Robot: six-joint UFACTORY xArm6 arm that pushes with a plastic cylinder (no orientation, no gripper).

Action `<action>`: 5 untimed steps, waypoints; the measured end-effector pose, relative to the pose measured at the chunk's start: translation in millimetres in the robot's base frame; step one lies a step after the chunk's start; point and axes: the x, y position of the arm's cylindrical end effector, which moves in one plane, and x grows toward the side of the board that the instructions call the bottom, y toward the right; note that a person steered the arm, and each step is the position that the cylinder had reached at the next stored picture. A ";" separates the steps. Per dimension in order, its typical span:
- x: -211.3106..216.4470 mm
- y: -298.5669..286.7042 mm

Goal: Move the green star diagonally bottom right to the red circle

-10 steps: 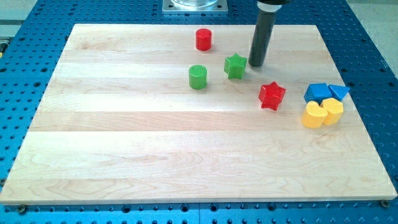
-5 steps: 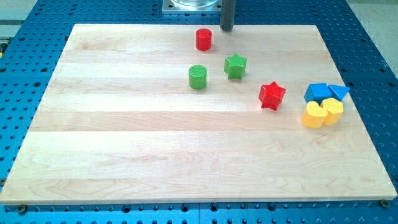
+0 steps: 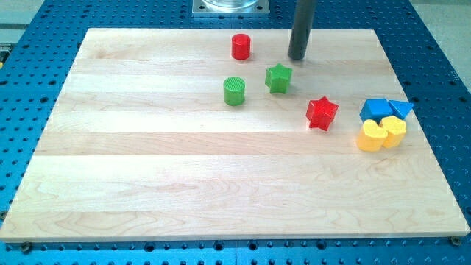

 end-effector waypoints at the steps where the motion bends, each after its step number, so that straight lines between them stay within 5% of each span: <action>1: 24.6 -49.9; 3: 57.7 -28.4; 5: 16.7 47.3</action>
